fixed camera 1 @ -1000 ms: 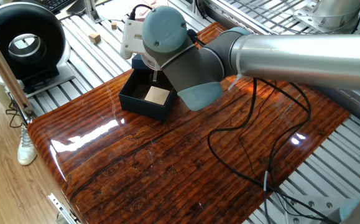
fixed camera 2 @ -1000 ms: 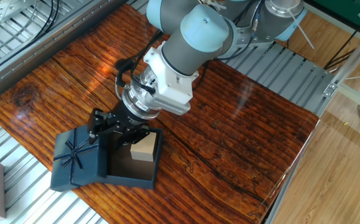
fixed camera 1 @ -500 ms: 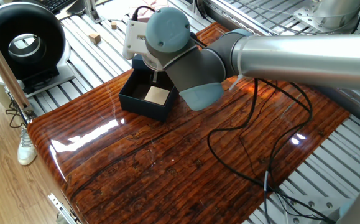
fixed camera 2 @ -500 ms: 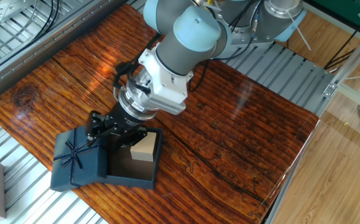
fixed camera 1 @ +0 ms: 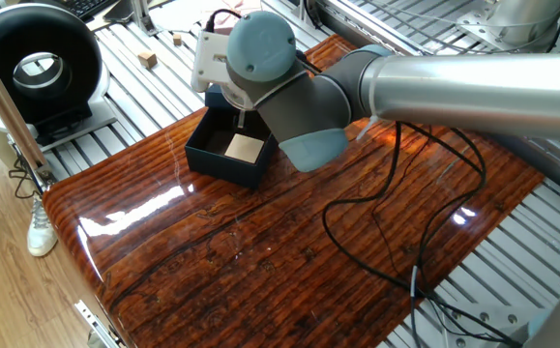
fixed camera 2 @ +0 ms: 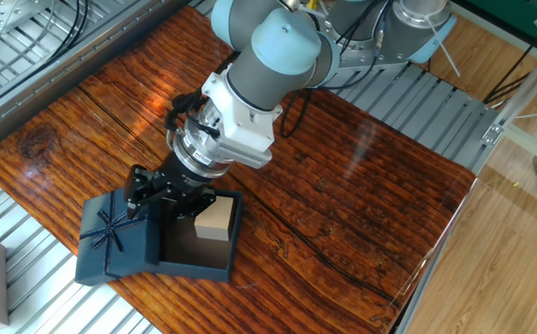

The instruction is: Cover the box

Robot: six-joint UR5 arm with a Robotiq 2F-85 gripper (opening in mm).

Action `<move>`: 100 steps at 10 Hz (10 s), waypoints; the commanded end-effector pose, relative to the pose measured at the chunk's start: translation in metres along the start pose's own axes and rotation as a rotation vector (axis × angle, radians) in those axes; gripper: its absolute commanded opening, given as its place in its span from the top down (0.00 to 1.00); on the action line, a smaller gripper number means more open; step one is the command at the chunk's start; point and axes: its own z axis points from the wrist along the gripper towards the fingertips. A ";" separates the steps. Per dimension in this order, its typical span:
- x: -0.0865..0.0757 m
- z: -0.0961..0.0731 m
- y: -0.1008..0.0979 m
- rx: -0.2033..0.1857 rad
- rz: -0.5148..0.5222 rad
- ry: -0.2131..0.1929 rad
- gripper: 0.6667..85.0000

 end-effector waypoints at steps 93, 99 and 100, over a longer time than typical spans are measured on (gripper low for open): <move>-0.010 -0.145 0.069 0.006 0.383 0.425 0.67; -0.025 -0.155 0.110 -0.109 0.521 0.437 0.57; -0.028 -0.156 0.115 -0.125 0.536 0.435 0.53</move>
